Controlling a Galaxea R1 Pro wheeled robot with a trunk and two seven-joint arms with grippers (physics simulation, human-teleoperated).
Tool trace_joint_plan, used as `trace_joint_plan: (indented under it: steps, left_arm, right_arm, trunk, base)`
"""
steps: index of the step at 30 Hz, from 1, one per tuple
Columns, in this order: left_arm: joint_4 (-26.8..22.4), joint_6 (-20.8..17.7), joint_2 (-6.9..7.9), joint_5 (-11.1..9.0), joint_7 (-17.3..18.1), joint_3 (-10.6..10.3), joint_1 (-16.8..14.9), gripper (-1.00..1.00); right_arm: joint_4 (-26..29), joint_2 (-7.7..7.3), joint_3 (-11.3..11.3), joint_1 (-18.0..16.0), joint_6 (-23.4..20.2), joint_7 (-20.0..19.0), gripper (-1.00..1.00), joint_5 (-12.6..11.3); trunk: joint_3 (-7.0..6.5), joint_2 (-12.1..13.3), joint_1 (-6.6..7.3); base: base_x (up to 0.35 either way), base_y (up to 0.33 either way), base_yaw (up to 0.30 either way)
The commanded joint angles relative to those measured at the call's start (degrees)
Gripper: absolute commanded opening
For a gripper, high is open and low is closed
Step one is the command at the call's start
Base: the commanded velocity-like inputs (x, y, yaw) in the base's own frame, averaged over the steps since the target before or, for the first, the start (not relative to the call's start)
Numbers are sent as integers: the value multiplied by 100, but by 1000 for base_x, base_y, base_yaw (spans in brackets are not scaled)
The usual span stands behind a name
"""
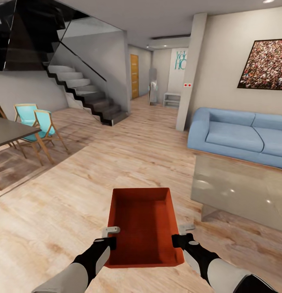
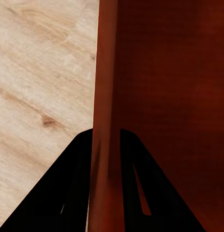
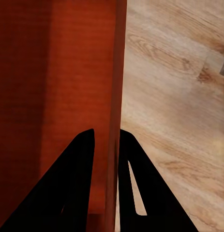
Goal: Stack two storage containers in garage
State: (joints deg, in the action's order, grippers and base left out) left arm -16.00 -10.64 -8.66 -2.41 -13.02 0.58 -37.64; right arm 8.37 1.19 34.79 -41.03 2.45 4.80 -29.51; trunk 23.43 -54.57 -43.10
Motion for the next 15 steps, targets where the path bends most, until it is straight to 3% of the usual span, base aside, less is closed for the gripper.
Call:
trace_joint_plan:
  steps: [1, 15]
  left_arm:
    - [48, -43, 110, 13, -52, -41, 2, -100]
    - [34, -43, 110, 13, -52, -41, 2, -100]
  right_arm:
    - [7, -14, -84, -10, 71, 73, -100, 35]
    - [7, -7, -64, -10, 62, 65, -100, 42]
  trunk:
    - [5, -4, -4]
    - [5, -4, -4]
  base:
    - [322, 0, 0]
    - [322, 0, 0]
